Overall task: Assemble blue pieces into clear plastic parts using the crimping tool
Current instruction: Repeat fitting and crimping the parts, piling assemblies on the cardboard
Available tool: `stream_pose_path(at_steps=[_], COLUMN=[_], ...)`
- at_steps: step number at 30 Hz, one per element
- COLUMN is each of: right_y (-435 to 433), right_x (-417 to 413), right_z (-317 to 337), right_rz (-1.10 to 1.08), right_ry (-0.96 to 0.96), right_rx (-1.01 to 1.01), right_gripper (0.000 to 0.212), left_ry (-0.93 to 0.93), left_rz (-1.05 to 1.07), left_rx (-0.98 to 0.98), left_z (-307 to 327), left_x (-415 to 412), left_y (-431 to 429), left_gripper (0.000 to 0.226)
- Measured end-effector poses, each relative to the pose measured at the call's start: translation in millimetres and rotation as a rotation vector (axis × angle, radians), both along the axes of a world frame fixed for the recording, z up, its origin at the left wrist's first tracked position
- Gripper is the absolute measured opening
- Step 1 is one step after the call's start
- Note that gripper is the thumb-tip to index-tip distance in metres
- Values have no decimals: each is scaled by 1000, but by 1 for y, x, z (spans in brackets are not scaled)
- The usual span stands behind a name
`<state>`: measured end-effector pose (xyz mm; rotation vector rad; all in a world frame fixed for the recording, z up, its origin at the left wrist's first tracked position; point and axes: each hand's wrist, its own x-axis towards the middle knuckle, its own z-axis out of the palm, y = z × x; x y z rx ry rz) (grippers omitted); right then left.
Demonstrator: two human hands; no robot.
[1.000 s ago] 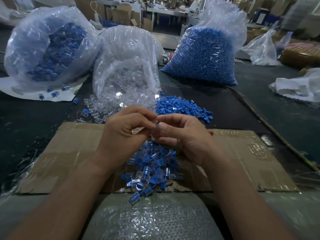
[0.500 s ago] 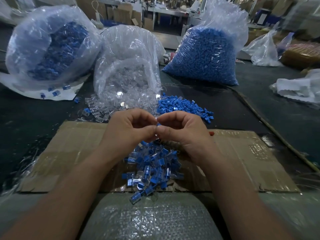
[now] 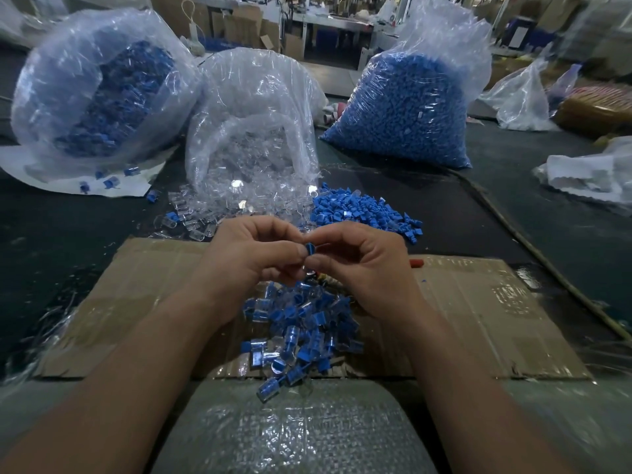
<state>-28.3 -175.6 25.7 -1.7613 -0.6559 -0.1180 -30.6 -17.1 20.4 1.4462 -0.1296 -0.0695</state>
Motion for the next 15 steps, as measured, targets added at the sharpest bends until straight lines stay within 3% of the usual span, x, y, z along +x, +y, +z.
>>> stream_pose_path(at_steps=[15], right_y=[-6], right_x=[4], right_z=[-4], right_rz=[-57], right_ry=[-201], right_rx=[-89], right_gripper=[35], left_ry=[43], left_rz=[-78], left_rx=[-83], left_z=[-2], left_x=[4], left_y=[2], left_gripper=[10])
